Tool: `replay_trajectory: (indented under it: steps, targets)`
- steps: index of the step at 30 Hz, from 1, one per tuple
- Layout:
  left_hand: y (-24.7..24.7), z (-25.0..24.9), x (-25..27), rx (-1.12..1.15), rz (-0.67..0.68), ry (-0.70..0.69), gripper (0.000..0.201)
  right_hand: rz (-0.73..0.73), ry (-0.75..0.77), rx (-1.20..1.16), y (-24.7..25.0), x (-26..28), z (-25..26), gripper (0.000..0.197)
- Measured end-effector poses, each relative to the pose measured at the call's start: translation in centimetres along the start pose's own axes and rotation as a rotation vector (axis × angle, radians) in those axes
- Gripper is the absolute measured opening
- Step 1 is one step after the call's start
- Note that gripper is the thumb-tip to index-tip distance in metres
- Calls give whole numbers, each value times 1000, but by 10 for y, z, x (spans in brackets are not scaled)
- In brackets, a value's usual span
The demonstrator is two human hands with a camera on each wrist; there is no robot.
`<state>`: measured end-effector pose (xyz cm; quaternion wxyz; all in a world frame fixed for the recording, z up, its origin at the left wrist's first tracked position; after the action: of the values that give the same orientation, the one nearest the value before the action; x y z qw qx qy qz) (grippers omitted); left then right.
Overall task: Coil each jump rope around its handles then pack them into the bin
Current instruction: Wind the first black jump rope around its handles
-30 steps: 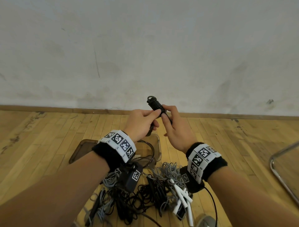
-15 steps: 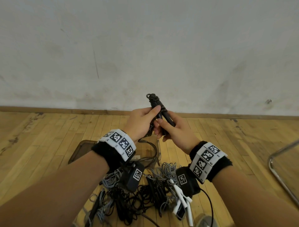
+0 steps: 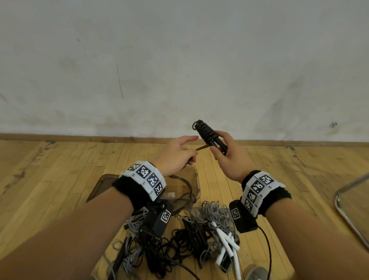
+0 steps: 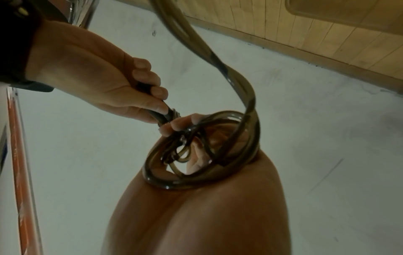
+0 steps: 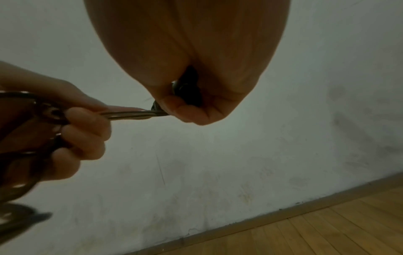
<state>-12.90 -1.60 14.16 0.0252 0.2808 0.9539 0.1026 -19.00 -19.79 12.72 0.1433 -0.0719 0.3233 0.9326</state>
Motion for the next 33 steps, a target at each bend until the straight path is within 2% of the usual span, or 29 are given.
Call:
replay_trajectory:
  steps: [3, 8, 10, 14, 18, 23, 27, 29, 33]
  targets:
    - [1, 1, 4, 19, 19, 6, 55, -71, -100, 52, 10, -5, -10, 47]
    - [-2, 3, 2, 64, -12, 20, 42, 19, -131, -13, 10, -5, -4, 35]
    - [-3, 1, 0, 96, -25, 5, 36, 30, -155, -52, 6, -6, -2, 38]
    - [-3, -3, -2, 140, -54, -12, 27, 122, -86, 25, -2, -4, 7, 38]
    - [-5, -3, -1, 161, -60, 0, 27, 129, -15, 17, -6, -4, 4, 48]
    - [-4, -3, -1, 189, -81, -36, 16, 79, -29, -3, -4, -5, 7, 54]
    - [-5, -4, 0, 207, -92, -54, 16, -69, -19, 5, -3, -2, 18, 36]
    - [-5, -6, 2, 212, -91, -70, 19, -87, -38, -64, -3, -1, 21, 35]
    - [-5, -7, 3, 208, -90, -72, 25, 22, -51, -238, -5, 4, 23, 38]
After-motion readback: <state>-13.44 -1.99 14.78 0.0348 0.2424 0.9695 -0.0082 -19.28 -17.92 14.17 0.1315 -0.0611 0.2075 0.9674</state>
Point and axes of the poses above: each hand's wrist, its own x-axis away from the middle knuckle, its own y-axis out of the back of the hand, z = x × y, the point moved 1 cm from there along -x, towards the middle knuckle
